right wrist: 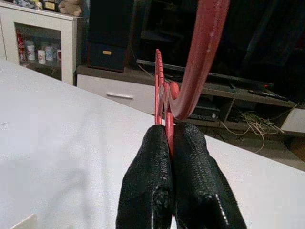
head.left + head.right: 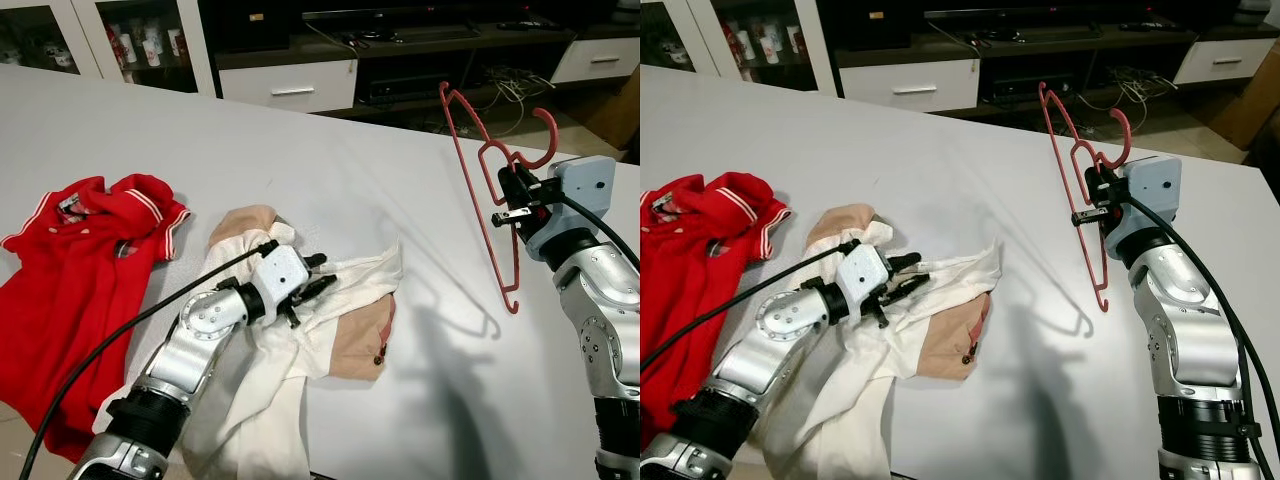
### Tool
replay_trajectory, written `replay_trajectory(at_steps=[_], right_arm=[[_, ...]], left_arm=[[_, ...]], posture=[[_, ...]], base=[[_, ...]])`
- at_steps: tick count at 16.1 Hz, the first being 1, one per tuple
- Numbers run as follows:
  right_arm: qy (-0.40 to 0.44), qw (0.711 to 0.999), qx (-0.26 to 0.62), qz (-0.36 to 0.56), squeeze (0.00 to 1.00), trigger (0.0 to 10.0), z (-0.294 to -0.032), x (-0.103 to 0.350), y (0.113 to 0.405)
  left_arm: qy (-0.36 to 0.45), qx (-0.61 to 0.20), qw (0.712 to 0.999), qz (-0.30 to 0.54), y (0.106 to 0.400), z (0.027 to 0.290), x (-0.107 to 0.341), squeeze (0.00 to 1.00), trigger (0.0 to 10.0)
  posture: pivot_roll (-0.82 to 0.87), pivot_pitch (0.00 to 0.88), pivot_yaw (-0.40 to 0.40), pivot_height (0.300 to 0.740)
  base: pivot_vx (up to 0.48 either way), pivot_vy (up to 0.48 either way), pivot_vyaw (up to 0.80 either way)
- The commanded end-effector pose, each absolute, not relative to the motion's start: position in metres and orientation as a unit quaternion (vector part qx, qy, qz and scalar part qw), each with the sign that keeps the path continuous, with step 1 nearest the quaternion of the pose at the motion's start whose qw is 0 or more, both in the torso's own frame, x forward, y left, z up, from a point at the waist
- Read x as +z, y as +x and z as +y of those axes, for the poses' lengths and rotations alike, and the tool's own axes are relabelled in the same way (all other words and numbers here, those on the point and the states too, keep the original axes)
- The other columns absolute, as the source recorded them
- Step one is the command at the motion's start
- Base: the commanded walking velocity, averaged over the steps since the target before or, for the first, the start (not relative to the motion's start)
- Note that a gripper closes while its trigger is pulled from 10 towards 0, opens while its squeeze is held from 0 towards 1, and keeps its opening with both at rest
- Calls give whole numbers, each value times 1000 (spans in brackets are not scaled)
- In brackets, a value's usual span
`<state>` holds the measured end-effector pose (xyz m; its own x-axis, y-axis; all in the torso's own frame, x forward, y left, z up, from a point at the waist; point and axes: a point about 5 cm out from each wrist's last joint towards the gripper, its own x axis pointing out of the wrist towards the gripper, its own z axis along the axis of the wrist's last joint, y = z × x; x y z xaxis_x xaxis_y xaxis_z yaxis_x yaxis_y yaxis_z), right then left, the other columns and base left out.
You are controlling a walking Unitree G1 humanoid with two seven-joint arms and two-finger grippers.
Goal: Hang hanger
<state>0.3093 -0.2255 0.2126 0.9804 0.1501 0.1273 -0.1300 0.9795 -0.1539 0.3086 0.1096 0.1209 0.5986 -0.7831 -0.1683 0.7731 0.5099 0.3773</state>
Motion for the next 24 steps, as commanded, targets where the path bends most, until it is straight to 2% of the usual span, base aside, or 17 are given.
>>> replay_trajectory(at_steps=[1,2,13,14,15,21,22,23,24], right_arm=[[-78,992,65,-82,0,10000,-225,217,307],[-77,992,64,-82,0,10000,-224,217,307],[-75,992,64,-83,0,10000,-225,217,306],[-75,992,64,-83,0,10000,-224,217,306],[-75,992,64,-83,0,10000,-224,217,306],[-75,992,63,-83,0,10000,-225,217,304],[-75,992,63,-83,0,10000,-225,217,304],[-75,992,63,-84,0,10000,-225,217,304],[-76,992,63,-84,0,10000,-225,217,304]], left_arm=[[205,-464,862,-6,309,106,120,4,10000],[200,-467,861,1,310,106,118,1000,10000],[236,-472,849,1,311,101,106,1000,10000],[246,-472,847,10,311,101,102,698,10000],[253,-471,845,17,311,101,99,0,10000],[261,-464,844,67,309,99,80,0,10000],[256,-462,846,67,310,98,80,0,3451],[249,-459,850,67,310,98,81,0,0],[249,-455,852,66,312,99,82,0,0]], posture=[[42,94,10,740],[41,93,11,740],[39,94,9,740],[37,94,8,740],[37,93,9,740],[33,92,12,740],[32,91,12,740],[33,91,13,740],[33,91,13,740]], base=[[0,0,0],[0,0,0],[0,0,0],[0,0,0],[0,0,0],[0,0,0],[0,0,0],[0,0,0],[0,0,0]])
